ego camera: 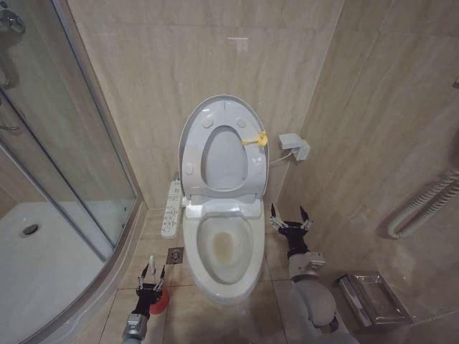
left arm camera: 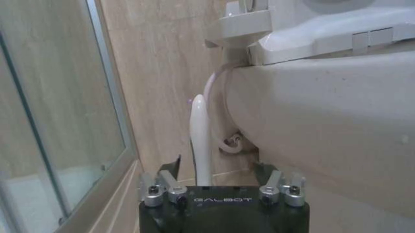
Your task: Open the toilet lid, clean the toilet bowl with a toilet brush, close the toilet lid, and flush.
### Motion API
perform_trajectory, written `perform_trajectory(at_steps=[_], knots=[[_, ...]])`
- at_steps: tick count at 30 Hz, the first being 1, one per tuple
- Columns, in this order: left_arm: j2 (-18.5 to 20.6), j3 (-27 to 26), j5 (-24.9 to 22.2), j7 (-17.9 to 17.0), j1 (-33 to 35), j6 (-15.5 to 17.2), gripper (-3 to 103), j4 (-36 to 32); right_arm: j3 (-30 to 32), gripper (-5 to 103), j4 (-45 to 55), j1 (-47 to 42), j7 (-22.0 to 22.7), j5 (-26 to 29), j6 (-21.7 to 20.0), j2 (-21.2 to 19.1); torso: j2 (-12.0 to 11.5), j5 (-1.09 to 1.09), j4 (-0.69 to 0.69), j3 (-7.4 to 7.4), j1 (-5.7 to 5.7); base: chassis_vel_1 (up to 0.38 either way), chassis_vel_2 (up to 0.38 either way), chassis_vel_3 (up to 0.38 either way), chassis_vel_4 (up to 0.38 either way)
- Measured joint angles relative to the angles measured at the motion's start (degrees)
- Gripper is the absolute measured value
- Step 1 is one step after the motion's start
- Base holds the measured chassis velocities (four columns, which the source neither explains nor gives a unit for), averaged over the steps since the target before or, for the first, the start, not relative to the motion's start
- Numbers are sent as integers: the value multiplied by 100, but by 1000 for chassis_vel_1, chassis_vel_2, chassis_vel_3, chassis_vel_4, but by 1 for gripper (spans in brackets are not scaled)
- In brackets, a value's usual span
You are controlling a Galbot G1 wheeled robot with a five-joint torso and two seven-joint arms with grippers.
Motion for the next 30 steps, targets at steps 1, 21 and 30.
perform_trajectory(at_steps=[1,21,30], knots=[[-7,-50,59,-7,81,-2,68,-74,0,100,0,0,0,0,0,0,0,0,0,0,0,0,0,0,0],[272,-1340,-84,-220,1949,977,100,-4341,0,100,0,0,0,0,0,0,-1,-1,0,0,0,0,0,0,0],[104,-1585,-679,-826,2973,3321,100,-6988,0,100,0,0,0,0,0,0,0,1,0,0,0,0,0,0,0]])
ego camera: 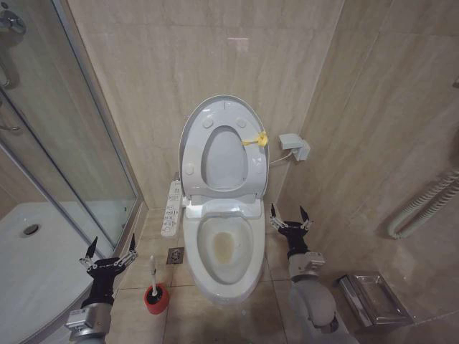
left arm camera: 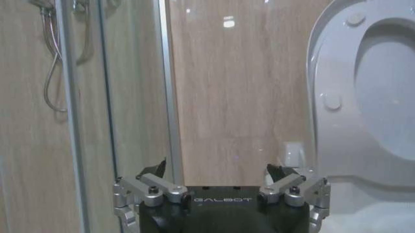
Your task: Open the toilet lid, clean the toilet bowl with a toilet brush, close the toilet lid, and flush.
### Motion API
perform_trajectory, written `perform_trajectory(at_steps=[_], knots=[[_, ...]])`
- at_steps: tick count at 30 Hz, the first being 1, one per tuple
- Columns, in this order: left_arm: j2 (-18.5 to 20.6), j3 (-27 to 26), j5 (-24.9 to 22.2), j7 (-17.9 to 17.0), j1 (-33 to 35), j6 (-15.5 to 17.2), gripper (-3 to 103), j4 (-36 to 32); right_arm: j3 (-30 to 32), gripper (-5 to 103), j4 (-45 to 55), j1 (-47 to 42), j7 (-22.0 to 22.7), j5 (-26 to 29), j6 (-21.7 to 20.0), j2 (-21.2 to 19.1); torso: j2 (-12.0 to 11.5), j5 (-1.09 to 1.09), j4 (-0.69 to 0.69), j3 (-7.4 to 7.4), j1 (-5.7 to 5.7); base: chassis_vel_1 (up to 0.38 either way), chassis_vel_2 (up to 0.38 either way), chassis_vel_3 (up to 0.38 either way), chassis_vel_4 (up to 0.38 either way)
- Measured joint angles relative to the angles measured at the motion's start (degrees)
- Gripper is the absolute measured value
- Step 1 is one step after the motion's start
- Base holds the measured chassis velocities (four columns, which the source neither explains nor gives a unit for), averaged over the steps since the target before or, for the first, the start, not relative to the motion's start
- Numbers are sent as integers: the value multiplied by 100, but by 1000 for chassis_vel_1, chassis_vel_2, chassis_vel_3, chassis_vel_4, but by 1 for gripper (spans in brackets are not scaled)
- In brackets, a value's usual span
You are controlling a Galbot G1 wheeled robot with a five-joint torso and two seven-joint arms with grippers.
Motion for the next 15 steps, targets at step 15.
perform_trajectory(at_steps=[15], knots=[[-185,229,393,-41,391,-148,100,-335,0,100,0,0,0,0,0,0,0,-1,0,0,0,0,0,0,0]])
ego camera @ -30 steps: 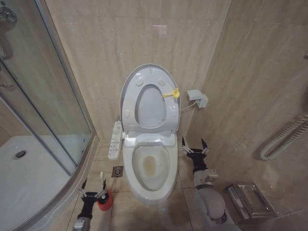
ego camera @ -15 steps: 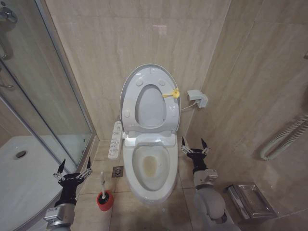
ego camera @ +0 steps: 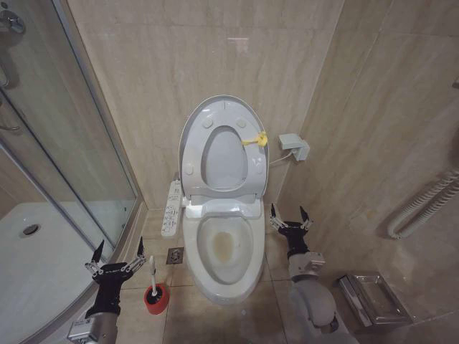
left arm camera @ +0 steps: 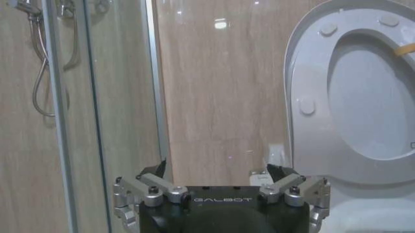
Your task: Open the toilet lid, clean the toilet bowl with a toilet brush, close the toilet lid, and flush.
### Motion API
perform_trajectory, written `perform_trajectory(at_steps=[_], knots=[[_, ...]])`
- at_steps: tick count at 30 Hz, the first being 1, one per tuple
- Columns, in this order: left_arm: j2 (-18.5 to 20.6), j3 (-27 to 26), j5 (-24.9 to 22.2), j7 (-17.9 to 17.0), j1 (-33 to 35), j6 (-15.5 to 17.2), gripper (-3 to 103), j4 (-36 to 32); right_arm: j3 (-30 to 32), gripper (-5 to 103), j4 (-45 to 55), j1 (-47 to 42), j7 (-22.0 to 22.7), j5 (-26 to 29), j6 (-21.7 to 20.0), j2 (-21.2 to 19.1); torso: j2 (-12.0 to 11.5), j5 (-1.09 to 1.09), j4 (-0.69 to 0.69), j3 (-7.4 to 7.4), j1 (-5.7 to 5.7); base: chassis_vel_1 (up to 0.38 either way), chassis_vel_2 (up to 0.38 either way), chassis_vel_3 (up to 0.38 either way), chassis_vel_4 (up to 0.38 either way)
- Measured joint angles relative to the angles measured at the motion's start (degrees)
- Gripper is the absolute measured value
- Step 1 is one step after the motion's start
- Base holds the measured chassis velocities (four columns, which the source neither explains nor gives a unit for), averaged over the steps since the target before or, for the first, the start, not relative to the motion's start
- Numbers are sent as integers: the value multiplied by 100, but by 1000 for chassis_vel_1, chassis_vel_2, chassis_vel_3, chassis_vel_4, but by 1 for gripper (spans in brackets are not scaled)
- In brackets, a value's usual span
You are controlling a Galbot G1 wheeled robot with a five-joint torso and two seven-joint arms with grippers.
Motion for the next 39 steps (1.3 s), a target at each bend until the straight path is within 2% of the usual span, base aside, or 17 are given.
perform_trajectory(at_steps=[39], knots=[[56,-57,-19,11,-53,-36,100,59,0,100,0,0,0,0,0,0,0,0,0,0,0,0,0,0,0]])
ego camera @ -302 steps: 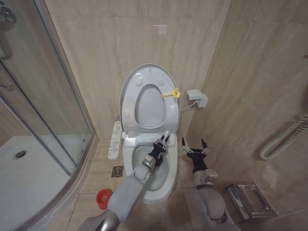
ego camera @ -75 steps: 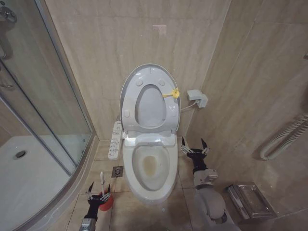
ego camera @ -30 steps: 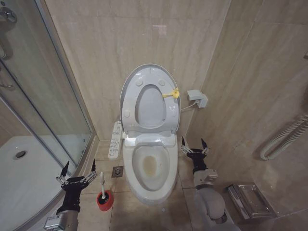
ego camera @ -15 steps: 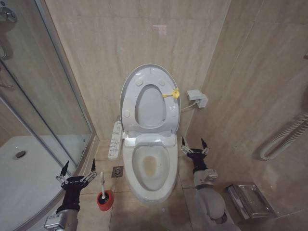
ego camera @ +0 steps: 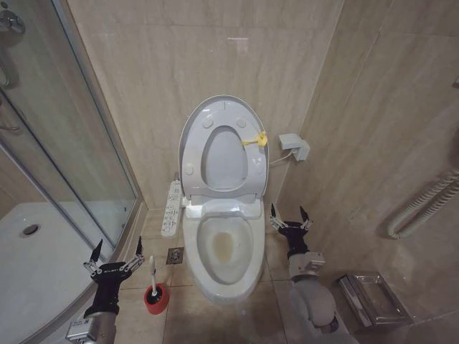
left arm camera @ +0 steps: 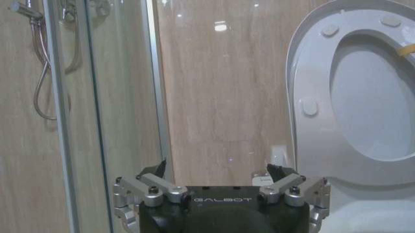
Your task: Open the toilet lid, clean the toilet bowl with a toilet brush, close the toilet lid, and flush.
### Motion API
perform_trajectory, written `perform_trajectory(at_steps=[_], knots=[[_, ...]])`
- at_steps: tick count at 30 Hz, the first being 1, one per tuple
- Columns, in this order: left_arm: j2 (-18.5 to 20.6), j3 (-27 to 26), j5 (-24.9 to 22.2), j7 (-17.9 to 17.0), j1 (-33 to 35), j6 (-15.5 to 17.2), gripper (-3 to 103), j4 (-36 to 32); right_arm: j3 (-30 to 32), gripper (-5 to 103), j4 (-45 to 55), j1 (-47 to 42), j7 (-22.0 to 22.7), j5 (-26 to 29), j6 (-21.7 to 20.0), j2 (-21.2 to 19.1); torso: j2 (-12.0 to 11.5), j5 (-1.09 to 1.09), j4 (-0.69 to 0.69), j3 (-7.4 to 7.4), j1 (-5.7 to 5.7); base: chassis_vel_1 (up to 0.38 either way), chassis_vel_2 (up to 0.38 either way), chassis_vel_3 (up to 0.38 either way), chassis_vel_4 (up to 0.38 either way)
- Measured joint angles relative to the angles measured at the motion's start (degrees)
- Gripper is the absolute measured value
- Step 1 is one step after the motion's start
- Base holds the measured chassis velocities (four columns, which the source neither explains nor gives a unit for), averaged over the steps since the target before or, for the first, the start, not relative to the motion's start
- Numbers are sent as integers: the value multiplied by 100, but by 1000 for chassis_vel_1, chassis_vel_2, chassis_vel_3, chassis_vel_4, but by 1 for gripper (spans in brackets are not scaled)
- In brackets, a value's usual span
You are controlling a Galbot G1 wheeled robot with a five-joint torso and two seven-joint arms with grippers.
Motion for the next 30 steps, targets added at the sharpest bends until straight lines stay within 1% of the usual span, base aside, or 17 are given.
perform_trajectory(at_steps=[14,15,17,19,21,22,25,26,27,28,30], knots=[[0,0,0,4,0,-1,100,4,10,100,9,-31,0,0,0,-1,0,0,1,0,0,0,0,0,0],[0,0,0,4,-1,-1,100,4,45,100,42,-113,-2,-7,-1,-9,0,0,4,0,0,0,0,0,0],[0,0,-1,4,-1,-1,100,5,235,100,210,-521,-6,-60,-23,-59,0,0,-1,0,0,0,0,0,0],[1,1,-1,4,-1,-1,100,5,312,100,277,-672,-8,-82,-32,-74,0,0,-2,0,0,0,0,0,0],[1,1,-1,4,-2,-1,100,5,543,100,487,-1154,-16,-152,-65,-127,0,1,-2,0,0,0,0,0,0],[1,1,-1,4,-2,-1,100,5,543,100,487,-1154,-16,-152,-65,-127,0,1,-2,0,0,0,0,0,0],[1,1,-1,4,-1,-1,100,5,874,100,785,-1834,-34,-250,-109,-204,0,1,0,0,0,0,0,0,0],[1,1,-1,4,-1,-1,100,5,874,100,785,-1834,-34,-250,-109,-204,0,1,0,0,0,0,0,0,0],[1,0,-1,3,0,-1,100,5,959,100,848,-2032,-79,-275,-50,-211,1,-3,-4,-1,0,0,0,0,0],[1,1,-1,4,-2,-1,100,5,962,100,850,-2092,-154,-280,68,-181,0,0,-3,-1,-1,0,0,0,0],[1,1,-1,3,-1,-1,100,5,962,100,842,-2089,-205,-281,167,-170,0,1,2,-1,-1,0,0,0,0]])
